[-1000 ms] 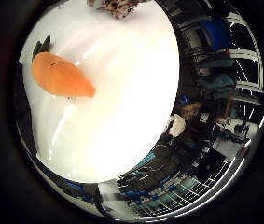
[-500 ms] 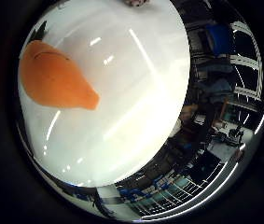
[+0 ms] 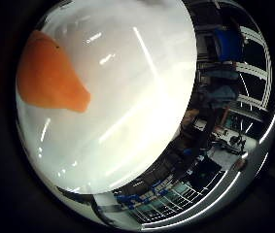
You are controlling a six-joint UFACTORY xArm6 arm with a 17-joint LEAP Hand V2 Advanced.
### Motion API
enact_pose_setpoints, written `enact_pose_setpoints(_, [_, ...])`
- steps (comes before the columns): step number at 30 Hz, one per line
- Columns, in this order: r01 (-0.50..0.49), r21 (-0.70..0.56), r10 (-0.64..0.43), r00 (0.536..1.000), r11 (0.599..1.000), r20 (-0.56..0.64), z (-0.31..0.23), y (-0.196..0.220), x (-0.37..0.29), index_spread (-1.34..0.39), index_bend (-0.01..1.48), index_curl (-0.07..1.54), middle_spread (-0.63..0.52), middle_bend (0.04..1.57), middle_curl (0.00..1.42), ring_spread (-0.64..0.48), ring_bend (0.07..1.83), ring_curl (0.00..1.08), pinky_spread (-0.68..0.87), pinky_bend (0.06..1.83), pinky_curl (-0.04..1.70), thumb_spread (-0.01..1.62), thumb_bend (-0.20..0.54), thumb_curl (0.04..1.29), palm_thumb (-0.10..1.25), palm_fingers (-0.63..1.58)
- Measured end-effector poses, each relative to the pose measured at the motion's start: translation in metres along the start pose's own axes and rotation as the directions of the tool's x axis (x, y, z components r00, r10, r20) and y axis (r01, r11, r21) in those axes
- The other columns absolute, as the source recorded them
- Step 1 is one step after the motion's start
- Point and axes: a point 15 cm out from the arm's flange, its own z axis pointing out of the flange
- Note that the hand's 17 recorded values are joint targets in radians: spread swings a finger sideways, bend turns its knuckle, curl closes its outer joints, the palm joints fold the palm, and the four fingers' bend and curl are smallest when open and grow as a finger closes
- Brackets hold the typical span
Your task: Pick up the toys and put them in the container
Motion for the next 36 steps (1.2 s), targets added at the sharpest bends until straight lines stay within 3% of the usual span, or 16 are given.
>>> enact_pose_setpoints(5, [0.01, -0.002, -0.01, 1.0, 1.0, -0.002, 0.0, 0.001, -0.002, -0.21, 0.17, 0.28, -0.01, 0.34, 0.36, 0.07, 0.66, 0.25, 0.36, 0.49, 0.25, 1.12, -0.013, 0.3, 0.57, 0.42])
enact_pose_setpoints(10, [0.027, -0.024, -0.028, 0.999, 0.999, -0.018, 0.001, 0.006, -0.005, -0.25, 0.19, 0.3, -0.1, 0.42, 0.38, -0.1, 0.82, 0.27, 0.17, 0.47, 0.21, 1.11, -0.012, 0.32, 0.64, 0.62])
enact_pose_setpoints(12, [0.034, -0.035, -0.035, 0.999, 0.999, -0.027, 0.001, 0.009, -0.004, -0.29, 0.17, 0.31, -0.15, 0.48, 0.4, -0.18, 0.9, 0.29, 0.03, 0.54, 0.2, 1.1, -0.013, 0.33, 0.67, 0.8])
enact_pose_setpoints(15, [0.04, -0.046, -0.041, 0.999, 0.998, -0.03, -0.004, 0.013, -0.005, -0.37, 0.21, 0.34, -0.24, 0.58, 0.46, -0.28, 0.99, 0.36, -0.38, 0.81, 0.27, 1.1, -0.014, 0.34, 0.7, 1.19])
enact_pose_setpoints(17, [0.044, -0.044, -0.045, 0.998, 0.998, -0.031, -0.012, 0.014, -0.005, -0.39, 0.31, 0.39, -0.26, 0.68, 0.5, -0.28, 1.04, 0.39, -0.47, 0.88, 0.3, 1.09, -0.014, 0.34, 0.72, 1.3])
enact_pose_setpoints(21, [0.053, -0.015, -0.054, 0.997, 0.998, -0.049, -0.038, 0.017, -0.002, -0.37, 0.66, 0.58, -0.23, 0.95, 0.6, -0.26, 1.16, 0.47, -0.46, 1.05, 0.4, 1.07, -0.009, 0.38, 0.8, 1.36])
enact_pose_setpoints(26, [0.063, 0.03, -0.061, 0.996, 0.998, -0.066, -0.072, 0.026, 0.002, -0.32, 0.88, 0.72, -0.18, 1.17, 0.68, -0.23, 1.3, 0.55, -0.34, 1.25, 0.52, 1.07, -0.003, 0.44, 0.93, 1.25])
enact_pose_setpoints(30, [0.078, 0.036, -0.076, 0.995, 0.996, -0.068, -0.097, 0.043, 0.003, -0.27, 1.0, 0.78, -0.16, 1.27, 0.71, -0.22, 1.36, 0.6, -0.28, 1.33, 0.59, 1.09, -0.003, 0.48, 1.01, 1.17])
enact_pose_setpoints(36, [0.142, -0.022, -0.144, 0.986, 0.99, -0.086, -0.143, 0.078, -0.017, -0.24, 1.04, 0.81, -0.14, 1.31, 0.71, -0.22, 1.38, 0.65, -0.24, 1.35, 0.64, 1.13, -0.012, 0.51, 1.03, 1.13])
